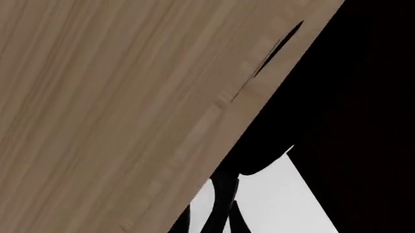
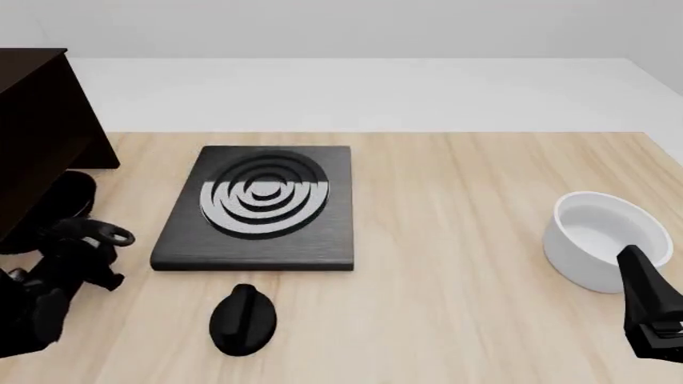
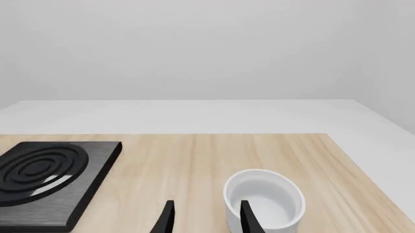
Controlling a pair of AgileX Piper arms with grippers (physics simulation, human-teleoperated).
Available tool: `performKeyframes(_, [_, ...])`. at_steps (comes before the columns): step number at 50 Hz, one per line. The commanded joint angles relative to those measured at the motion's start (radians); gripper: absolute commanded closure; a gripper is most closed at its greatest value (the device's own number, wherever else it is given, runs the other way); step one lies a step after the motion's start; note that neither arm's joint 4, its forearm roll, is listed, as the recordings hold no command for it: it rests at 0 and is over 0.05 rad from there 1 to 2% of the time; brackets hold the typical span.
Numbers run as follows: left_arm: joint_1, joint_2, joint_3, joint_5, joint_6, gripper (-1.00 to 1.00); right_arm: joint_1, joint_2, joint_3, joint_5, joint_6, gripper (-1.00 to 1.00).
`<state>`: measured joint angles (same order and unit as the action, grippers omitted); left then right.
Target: Put the frying pan under the cabinet shelf.
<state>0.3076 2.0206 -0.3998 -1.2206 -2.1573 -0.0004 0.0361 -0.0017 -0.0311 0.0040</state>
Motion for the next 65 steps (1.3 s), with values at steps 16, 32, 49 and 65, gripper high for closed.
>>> performKeyframes(16, [0.239, 0.32, -0.158, 0.001, 0.794, 1.0, 0.0, 0.0, 0.0, 0.0, 0.0, -1.0])
performKeyframes(32, [0.142, 0.198, -0.03, 0.001, 0.785, -1.0, 0.0, 0.0, 0.0, 0.0, 0.0, -1.0])
performKeyframes(49, [0.03, -0.039, 0.234, 0.001, 0.664, -1.0, 0.0, 0.0, 0.0, 0.0, -0.001, -1.0])
performKeyframes(65, [-0.198, -0.296, 0.4, 0.001, 0.499, -1.0, 0.0, -0.001, 0.0, 0.0, 0.0, -1.0])
